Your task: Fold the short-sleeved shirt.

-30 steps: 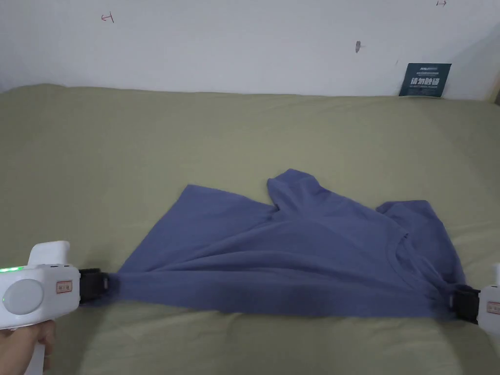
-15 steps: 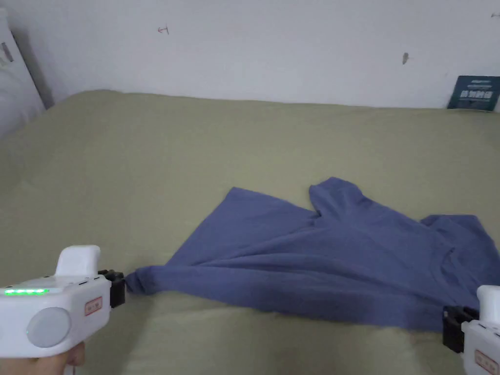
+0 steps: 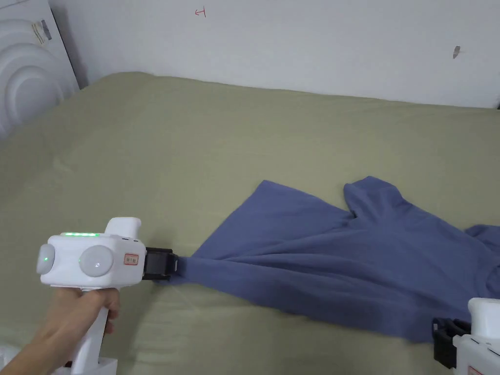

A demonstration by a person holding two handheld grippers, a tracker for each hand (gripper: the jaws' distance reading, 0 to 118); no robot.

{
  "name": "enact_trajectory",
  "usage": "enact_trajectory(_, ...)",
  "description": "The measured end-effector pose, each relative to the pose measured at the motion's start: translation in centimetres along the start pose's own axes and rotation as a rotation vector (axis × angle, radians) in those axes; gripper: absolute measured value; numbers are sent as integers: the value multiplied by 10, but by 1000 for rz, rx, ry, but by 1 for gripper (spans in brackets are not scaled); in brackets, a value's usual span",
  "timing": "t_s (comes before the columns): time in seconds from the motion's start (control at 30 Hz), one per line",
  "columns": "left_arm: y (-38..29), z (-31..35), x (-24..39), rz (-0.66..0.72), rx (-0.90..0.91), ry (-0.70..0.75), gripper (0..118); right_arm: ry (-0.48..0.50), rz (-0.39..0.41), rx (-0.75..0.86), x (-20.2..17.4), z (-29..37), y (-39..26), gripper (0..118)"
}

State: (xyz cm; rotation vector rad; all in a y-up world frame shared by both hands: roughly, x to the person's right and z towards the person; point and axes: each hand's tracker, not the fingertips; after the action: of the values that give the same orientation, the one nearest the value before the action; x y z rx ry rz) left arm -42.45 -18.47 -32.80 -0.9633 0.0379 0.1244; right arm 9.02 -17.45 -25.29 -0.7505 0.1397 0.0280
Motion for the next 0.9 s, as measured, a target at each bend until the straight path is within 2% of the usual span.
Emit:
enact_trajectory(0.1,4,-21,8,-50,-38,39,104,0,21,-11,0,-4,2,1)
enact_trajectory(0.17,6,-32,12,-52,-74,41,99,-5,30,-21,1,-8,3,1)
enact_trajectory(0.2,6,-33,13,-52,-92,35,77,-8,33,-25,3,-9,4,2)
enact_trajectory(0.27,1,-27,17,-38,-67,-38,13,-18,29,-31,8,-14,8,2)
enact_trajectory(0.3,-2,-24,20,-59,-36,-63,8,-22,22,-33,12,-16,11,2)
enact_trajectory(0.43,-7,-21,28,-97,-27,-25,8,-45,23,-44,27,-32,31,2)
enact_trajectory(0.53,-10,-21,22,-64,-9,-39,8,-70,36,-47,45,-51,58,2)
enact_trajectory(0.63,-11,-21,18,-25,-6,-52,7,-80,12,-77,67,-85,96,2)
enact_trajectory(0.8,-15,-20,20,-2,5,-56,7,-113,88,-134,90,-157,163,2)
enact_trajectory(0.9,-17,-20,21,0,18,-57,7,-105,71,-182,103,-200,195,2)
